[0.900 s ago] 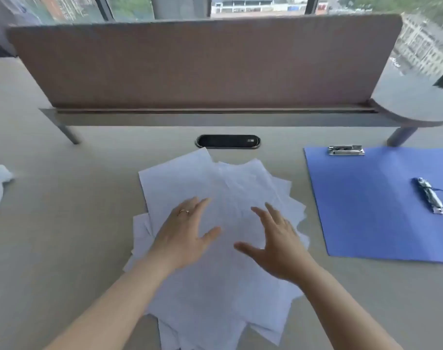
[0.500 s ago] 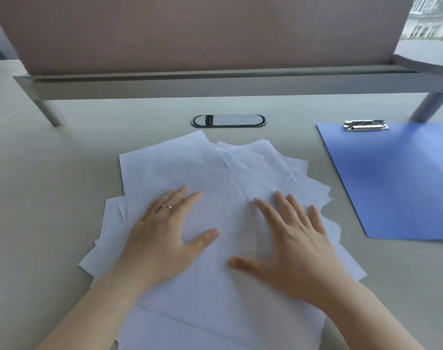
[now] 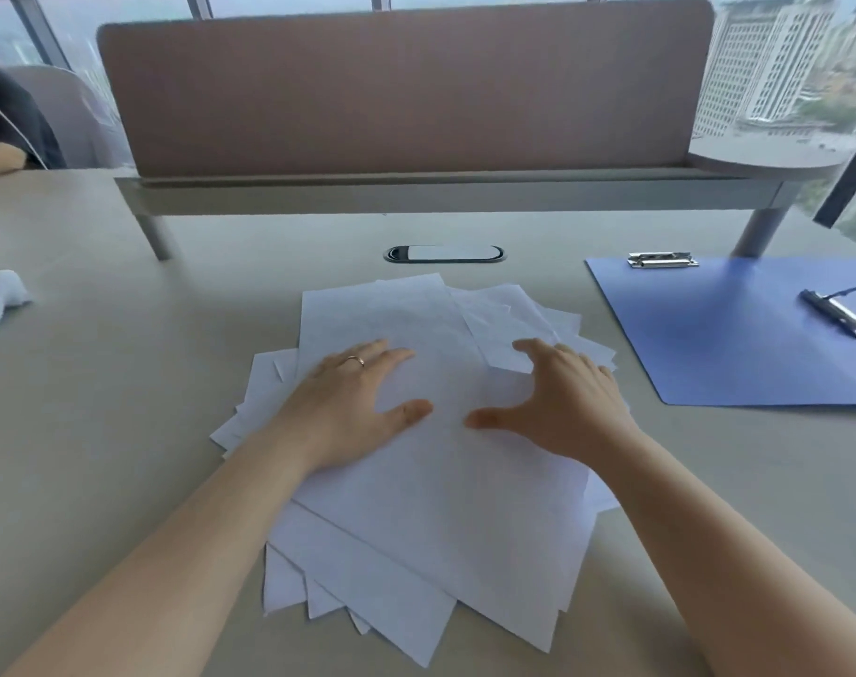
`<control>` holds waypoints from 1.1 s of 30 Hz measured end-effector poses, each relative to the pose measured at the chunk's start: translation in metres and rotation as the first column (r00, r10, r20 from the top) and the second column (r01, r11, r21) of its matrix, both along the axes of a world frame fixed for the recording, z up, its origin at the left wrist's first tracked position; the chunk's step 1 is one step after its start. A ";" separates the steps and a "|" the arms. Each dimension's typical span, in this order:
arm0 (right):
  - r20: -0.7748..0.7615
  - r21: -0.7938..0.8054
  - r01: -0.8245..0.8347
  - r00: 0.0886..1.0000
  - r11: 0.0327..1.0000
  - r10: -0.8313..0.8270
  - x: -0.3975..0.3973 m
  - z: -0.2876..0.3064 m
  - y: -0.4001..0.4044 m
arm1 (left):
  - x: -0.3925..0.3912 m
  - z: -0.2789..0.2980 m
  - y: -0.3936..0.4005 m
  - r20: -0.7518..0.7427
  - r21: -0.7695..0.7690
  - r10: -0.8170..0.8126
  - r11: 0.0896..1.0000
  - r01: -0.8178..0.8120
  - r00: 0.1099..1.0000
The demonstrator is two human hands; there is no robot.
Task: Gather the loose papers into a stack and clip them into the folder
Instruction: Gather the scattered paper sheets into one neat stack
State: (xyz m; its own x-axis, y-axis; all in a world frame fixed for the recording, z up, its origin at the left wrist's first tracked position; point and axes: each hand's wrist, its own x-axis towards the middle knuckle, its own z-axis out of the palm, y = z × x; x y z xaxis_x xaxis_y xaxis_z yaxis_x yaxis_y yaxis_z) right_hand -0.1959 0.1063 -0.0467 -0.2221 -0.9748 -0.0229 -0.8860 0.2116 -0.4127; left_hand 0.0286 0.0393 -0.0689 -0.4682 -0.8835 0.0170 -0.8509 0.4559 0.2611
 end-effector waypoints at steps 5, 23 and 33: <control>0.143 -0.027 0.053 0.988 0.998 -0.049 -0.015 -0.001 -0.001 | 0.012 0.002 -0.001 -0.033 0.052 0.068 0.996 -0.067 0.997; 0.716 -0.033 0.202 0.688 0.979 -0.118 -0.016 0.008 0.003 | 0.029 0.011 0.013 -0.130 -0.113 0.029 0.993 -0.044 0.991; 0.864 0.016 0.374 0.461 0.927 -0.201 -0.001 0.003 0.002 | 0.026 0.014 0.021 -0.435 -0.472 -0.256 0.881 0.023 0.863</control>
State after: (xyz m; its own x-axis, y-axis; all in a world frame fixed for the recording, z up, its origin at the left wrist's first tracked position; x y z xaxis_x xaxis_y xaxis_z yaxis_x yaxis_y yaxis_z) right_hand -0.1970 0.1086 -0.0432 -0.4491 -0.8662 -0.2192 0.0023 0.2442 -0.9697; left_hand 0.0549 0.0608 -0.0548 -0.4162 -0.6521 0.6337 -0.5925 0.7231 0.3550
